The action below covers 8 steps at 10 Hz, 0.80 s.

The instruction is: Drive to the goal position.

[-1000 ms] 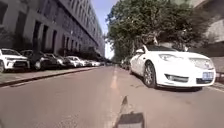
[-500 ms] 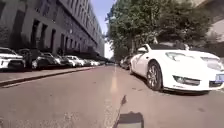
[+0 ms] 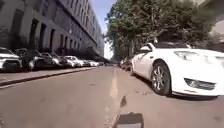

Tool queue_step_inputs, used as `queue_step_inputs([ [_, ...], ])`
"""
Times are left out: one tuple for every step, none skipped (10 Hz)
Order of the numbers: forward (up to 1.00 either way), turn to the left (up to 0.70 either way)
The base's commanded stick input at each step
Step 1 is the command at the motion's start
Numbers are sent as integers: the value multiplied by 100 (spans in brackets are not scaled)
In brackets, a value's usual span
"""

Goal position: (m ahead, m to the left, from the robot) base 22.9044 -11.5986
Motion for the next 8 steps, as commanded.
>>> queue_step_inputs([
  [70,0],
  [70,0],
  [70,0],
  [70,0],
  [70,0],
  [70,0],
  [70,0],
  [70,0],
])
